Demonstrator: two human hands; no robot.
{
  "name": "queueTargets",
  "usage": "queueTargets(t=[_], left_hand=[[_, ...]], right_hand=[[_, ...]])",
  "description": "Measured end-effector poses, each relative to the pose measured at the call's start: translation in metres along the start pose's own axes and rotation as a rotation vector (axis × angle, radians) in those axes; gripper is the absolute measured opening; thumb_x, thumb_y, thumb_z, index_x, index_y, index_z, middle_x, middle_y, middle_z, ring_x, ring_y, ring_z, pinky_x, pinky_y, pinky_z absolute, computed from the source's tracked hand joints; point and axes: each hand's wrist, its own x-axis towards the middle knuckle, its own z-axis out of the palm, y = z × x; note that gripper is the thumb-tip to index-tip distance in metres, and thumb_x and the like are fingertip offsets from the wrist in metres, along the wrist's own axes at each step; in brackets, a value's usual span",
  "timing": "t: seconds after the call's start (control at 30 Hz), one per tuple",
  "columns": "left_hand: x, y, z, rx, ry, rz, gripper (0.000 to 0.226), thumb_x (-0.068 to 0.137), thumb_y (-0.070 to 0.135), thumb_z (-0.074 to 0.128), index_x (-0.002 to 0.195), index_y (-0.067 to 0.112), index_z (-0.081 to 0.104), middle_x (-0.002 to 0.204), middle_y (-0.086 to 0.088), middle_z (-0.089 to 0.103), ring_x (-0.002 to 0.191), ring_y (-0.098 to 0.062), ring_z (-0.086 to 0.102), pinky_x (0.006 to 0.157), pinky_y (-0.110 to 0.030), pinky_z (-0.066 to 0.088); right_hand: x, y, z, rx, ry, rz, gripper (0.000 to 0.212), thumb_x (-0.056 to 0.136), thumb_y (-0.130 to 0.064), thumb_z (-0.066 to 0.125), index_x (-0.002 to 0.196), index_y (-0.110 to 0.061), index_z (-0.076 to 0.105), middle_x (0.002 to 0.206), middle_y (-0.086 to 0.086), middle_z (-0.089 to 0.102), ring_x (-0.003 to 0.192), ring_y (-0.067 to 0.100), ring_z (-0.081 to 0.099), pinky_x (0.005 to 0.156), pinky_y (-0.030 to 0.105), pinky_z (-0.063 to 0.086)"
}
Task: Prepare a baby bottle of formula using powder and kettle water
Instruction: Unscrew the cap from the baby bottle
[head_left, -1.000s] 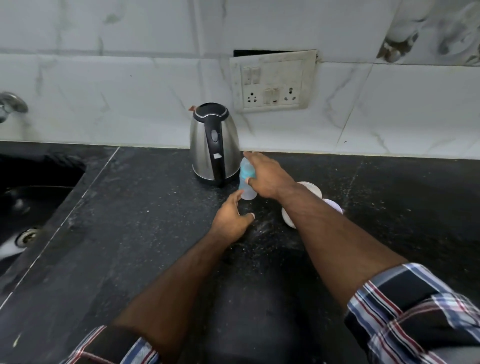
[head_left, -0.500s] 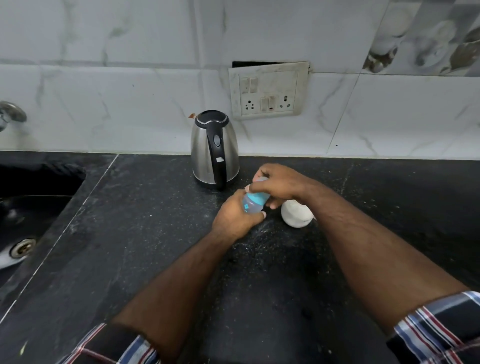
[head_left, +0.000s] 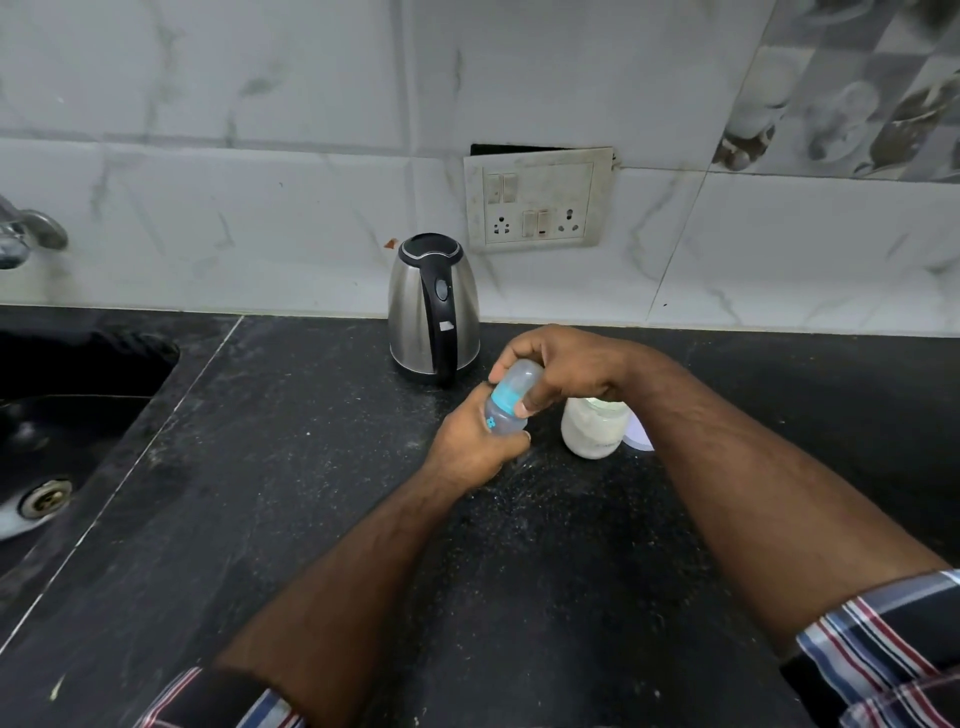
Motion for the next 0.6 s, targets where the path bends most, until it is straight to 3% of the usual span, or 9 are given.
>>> queueTargets(t=[0.1, 0.17, 0.23, 0.33, 0.43, 0.5, 0.6], left_hand=[[-0.001, 0.001, -0.003, 0.034, 0.011, 0.014, 0.055, 0.071, 0.033, 0.079, 0.119, 0.037, 0.053, 0.103, 0.009, 0.066, 0.094, -0.013, 0.067, 0.081, -0.040, 0.060], [-0.002, 0.001, -0.004, 0.058, 0.019, 0.017, 0.059, 0.071, 0.035, 0.077, 0.123, 0.040, 0.051, 0.103, 0.013, 0.064, 0.095, -0.010, 0.066, 0.083, -0.041, 0.060], [-0.003, 0.002, -0.004, 0.040, 0.023, 0.006, 0.061, 0.069, 0.036, 0.075, 0.124, 0.041, 0.051, 0.103, 0.014, 0.065, 0.095, -0.009, 0.066, 0.083, -0.041, 0.060], [-0.003, 0.002, -0.004, 0.008, 0.011, -0.007, 0.057, 0.066, 0.034, 0.078, 0.117, 0.039, 0.054, 0.103, 0.010, 0.067, 0.094, -0.012, 0.066, 0.082, -0.039, 0.059], [-0.001, -0.003, -0.004, -0.014, -0.010, -0.010, 0.054, 0.070, 0.028, 0.082, 0.117, 0.031, 0.056, 0.105, 0.003, 0.067, 0.097, -0.015, 0.066, 0.083, -0.039, 0.057], [-0.001, -0.006, -0.003, -0.029, -0.024, -0.012, 0.053, 0.073, 0.025, 0.084, 0.116, 0.031, 0.055, 0.106, 0.004, 0.066, 0.098, -0.015, 0.066, 0.083, -0.037, 0.055], [-0.001, -0.009, -0.002, -0.041, -0.027, -0.004, 0.053, 0.076, 0.024, 0.084, 0.117, 0.033, 0.053, 0.107, 0.006, 0.065, 0.099, -0.012, 0.065, 0.086, -0.037, 0.054]], right_hand=[[0.000, -0.003, 0.001, 0.054, -0.027, 0.060, 0.036, 0.089, -0.007, 0.080, 0.121, -0.016, 0.067, 0.118, 0.012, 0.069, 0.098, 0.024, 0.072, 0.088, 0.047, 0.063], [0.001, -0.007, 0.003, -0.008, -0.051, 0.173, 0.033, 0.093, -0.042, 0.075, 0.115, -0.018, 0.065, 0.112, 0.011, 0.071, 0.078, 0.022, 0.074, 0.073, 0.038, 0.065], [0.004, -0.010, 0.005, -0.116, -0.031, 0.217, 0.042, 0.094, -0.054, 0.069, 0.106, -0.014, 0.067, 0.094, 0.011, 0.073, 0.062, 0.020, 0.068, 0.058, 0.030, 0.059], [0.004, -0.009, 0.004, -0.109, -0.021, 0.118, 0.020, 0.095, -0.023, 0.074, 0.109, -0.013, 0.065, 0.095, 0.009, 0.071, 0.073, 0.020, 0.065, 0.061, 0.029, 0.055], [-0.003, -0.010, -0.001, -0.134, -0.044, 0.006, 0.040, 0.083, 0.010, 0.074, 0.114, -0.014, 0.068, 0.114, 0.005, 0.069, 0.096, 0.019, 0.067, 0.080, 0.037, 0.059], [-0.005, -0.012, -0.006, -0.132, -0.027, -0.029, 0.047, 0.075, 0.018, 0.072, 0.106, -0.017, 0.073, 0.122, 0.004, 0.069, 0.108, 0.022, 0.066, 0.084, 0.038, 0.059], [-0.006, -0.011, -0.011, -0.019, -0.034, -0.024, 0.047, 0.077, 0.015, 0.070, 0.108, -0.019, 0.074, 0.119, 0.004, 0.070, 0.099, 0.019, 0.068, 0.077, 0.032, 0.060]])
